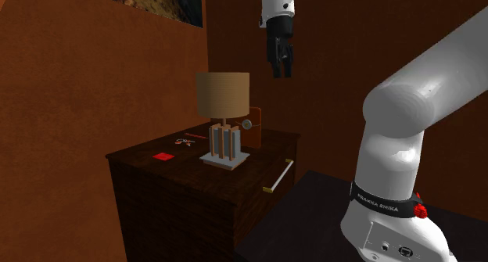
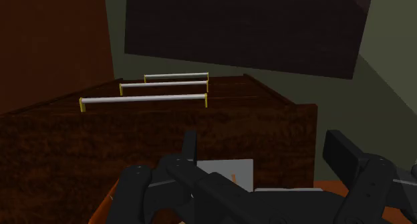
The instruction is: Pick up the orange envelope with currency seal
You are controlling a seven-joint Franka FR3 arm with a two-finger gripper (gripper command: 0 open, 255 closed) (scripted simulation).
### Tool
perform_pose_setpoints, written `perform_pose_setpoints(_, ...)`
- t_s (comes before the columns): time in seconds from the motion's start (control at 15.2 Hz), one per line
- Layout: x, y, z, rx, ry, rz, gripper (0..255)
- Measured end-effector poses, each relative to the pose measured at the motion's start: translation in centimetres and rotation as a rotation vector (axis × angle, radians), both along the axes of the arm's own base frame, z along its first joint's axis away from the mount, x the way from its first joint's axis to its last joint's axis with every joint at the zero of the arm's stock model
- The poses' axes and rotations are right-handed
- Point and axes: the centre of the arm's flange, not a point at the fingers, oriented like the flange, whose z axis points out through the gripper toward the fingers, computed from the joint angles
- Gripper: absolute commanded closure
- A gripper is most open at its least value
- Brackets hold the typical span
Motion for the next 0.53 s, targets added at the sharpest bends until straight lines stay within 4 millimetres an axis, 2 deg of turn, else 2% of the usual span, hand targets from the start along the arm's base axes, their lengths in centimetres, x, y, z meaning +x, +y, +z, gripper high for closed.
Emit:
perform_pose_setpoints(0.13, 0.4, -0.4, -0.4, 0.002, -0.002, 0.000, 0)
perform_pose_setpoints(0.26, 2.0, -1.5, -1.2, 0.007, -0.011, 0.002, 0)
perform_pose_setpoints(0.53, 5.2, -4.9, -3.3, 0.019, -0.034, 0.007, 0)
